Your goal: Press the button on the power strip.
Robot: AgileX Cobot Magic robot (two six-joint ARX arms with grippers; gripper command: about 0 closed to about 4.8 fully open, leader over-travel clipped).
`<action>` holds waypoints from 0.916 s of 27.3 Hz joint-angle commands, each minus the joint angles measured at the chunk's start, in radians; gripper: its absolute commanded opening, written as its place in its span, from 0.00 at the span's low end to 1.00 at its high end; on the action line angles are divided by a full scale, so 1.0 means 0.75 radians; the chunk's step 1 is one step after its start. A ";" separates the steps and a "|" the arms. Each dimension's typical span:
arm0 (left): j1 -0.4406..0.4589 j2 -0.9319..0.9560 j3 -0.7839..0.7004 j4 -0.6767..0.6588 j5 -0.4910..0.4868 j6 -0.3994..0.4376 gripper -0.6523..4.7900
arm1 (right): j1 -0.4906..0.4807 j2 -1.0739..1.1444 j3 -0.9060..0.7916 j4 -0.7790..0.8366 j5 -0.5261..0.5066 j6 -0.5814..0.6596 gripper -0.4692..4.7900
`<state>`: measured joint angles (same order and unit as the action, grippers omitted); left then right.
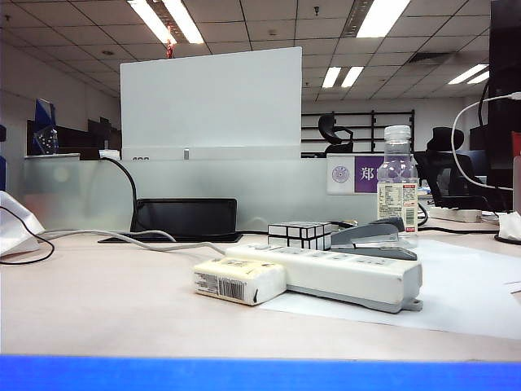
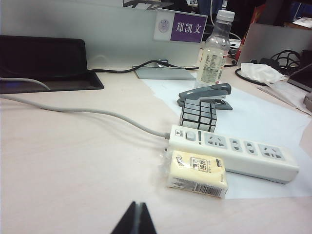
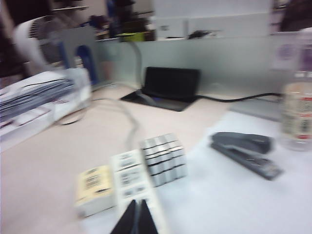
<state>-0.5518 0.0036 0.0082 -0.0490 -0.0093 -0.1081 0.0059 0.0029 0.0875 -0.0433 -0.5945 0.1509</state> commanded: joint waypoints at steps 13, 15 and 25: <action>0.088 -0.003 0.002 0.006 0.051 0.004 0.11 | 0.001 -0.002 0.004 -0.017 0.524 -0.001 0.09; 0.196 -0.002 0.002 0.006 0.106 0.004 0.11 | 0.002 -0.002 0.005 -0.016 0.525 -0.001 0.09; 0.812 -0.002 0.002 0.006 0.133 0.004 0.11 | 0.001 -0.002 0.004 -0.014 0.642 -0.002 0.09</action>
<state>0.0143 0.0032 0.0086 -0.0498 0.0868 -0.1059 0.0059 0.0029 0.0875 -0.0692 -0.1452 0.1493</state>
